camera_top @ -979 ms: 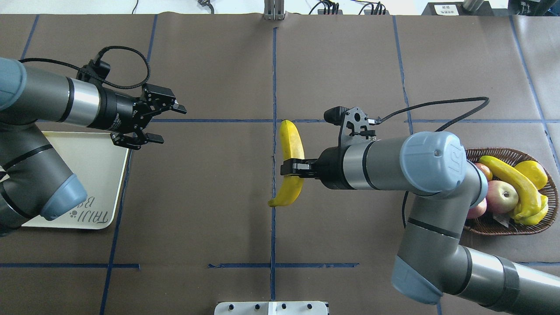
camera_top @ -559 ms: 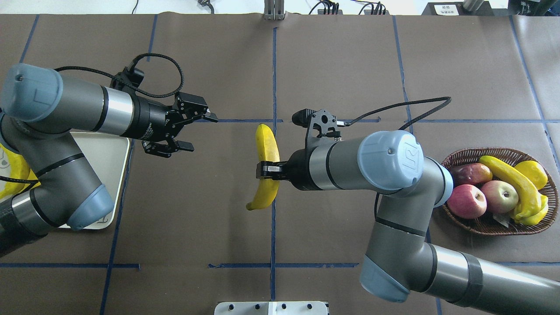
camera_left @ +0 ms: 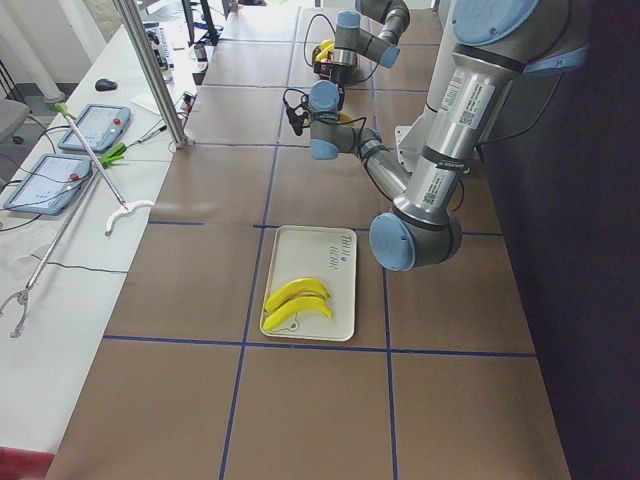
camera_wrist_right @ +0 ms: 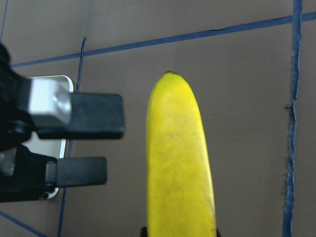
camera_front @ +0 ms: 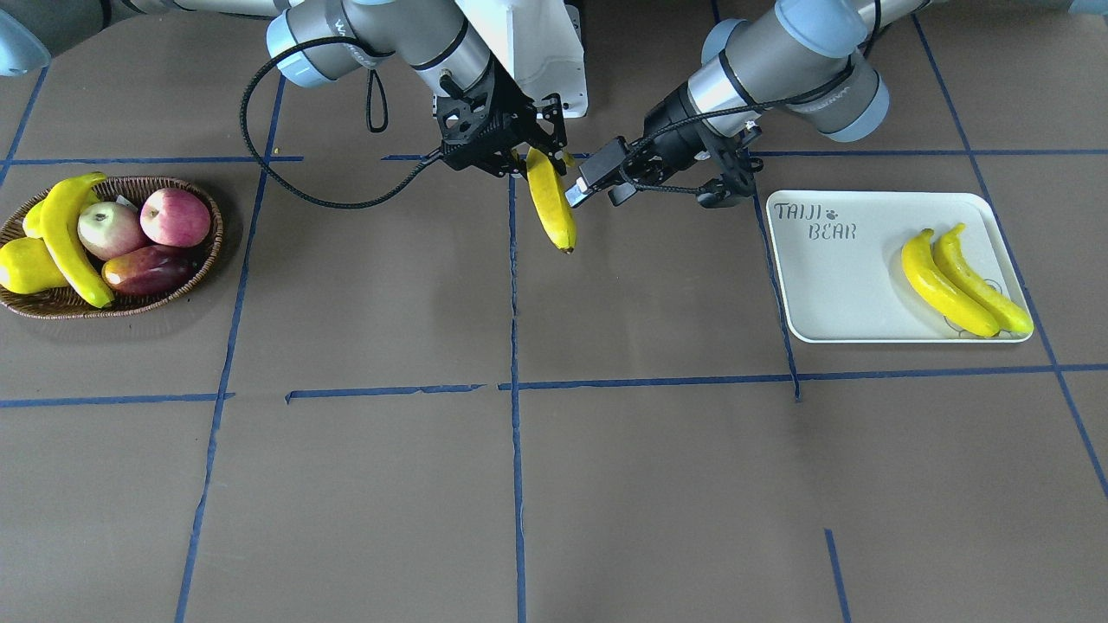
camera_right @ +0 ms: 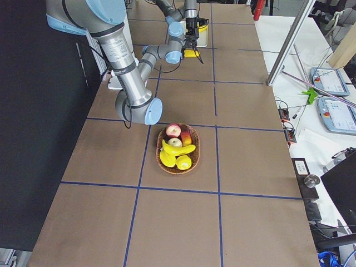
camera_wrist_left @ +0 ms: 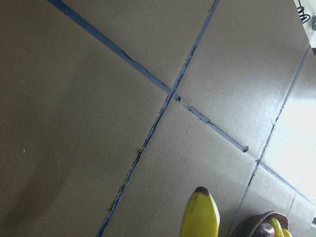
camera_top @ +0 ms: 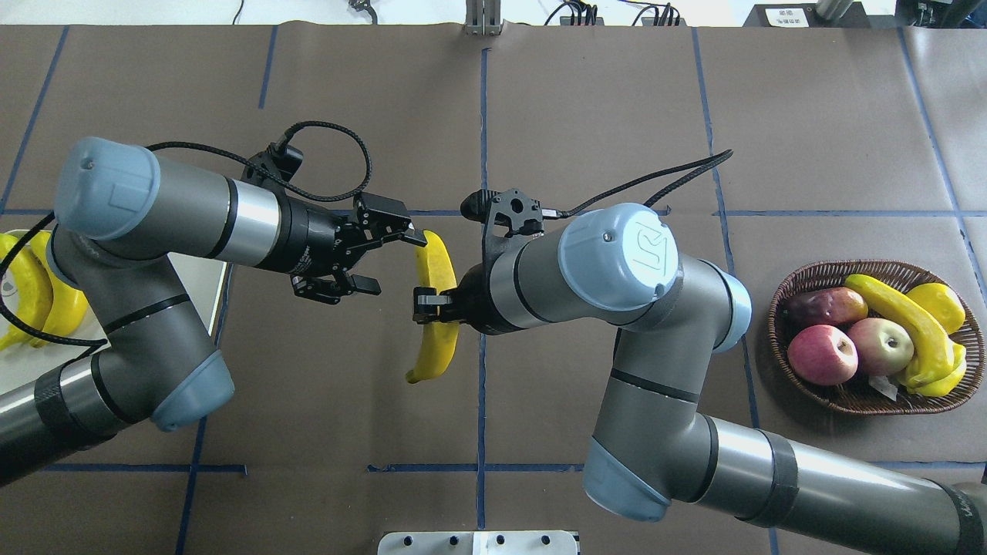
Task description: Transfer all bananas from basket to plate
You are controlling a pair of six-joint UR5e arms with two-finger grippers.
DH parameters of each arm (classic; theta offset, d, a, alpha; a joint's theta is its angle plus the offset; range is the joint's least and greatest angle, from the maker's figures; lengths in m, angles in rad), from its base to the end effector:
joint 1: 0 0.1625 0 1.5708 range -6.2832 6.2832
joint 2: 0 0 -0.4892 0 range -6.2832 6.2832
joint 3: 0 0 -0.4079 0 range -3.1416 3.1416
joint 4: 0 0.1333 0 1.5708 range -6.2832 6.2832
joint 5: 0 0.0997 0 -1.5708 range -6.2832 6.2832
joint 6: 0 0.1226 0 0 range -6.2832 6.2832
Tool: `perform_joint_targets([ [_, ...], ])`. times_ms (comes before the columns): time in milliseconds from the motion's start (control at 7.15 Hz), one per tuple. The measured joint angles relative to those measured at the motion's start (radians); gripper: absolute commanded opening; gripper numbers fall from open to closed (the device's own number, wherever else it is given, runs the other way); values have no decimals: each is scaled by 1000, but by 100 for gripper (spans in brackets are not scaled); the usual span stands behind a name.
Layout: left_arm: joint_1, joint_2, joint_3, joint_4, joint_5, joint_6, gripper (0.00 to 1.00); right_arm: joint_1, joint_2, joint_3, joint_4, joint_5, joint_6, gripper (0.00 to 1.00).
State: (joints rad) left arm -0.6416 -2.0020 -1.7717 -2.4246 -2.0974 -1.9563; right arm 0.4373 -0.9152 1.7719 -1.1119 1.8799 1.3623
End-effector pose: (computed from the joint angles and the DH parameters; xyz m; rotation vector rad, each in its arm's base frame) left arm 0.4759 -0.4450 0.2756 -0.2371 1.4942 -0.4356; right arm -0.5967 -0.3849 0.1750 0.1641 -1.3178 -0.0091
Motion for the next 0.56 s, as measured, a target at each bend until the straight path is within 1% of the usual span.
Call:
perform_joint_targets([
  [419,38,-2,3,1,13,1,99,-7,33,-9,-2,4,5,3],
  [559,43,-3,3,1,19,1,93,-13,36,-9,-2,4,6,4],
])
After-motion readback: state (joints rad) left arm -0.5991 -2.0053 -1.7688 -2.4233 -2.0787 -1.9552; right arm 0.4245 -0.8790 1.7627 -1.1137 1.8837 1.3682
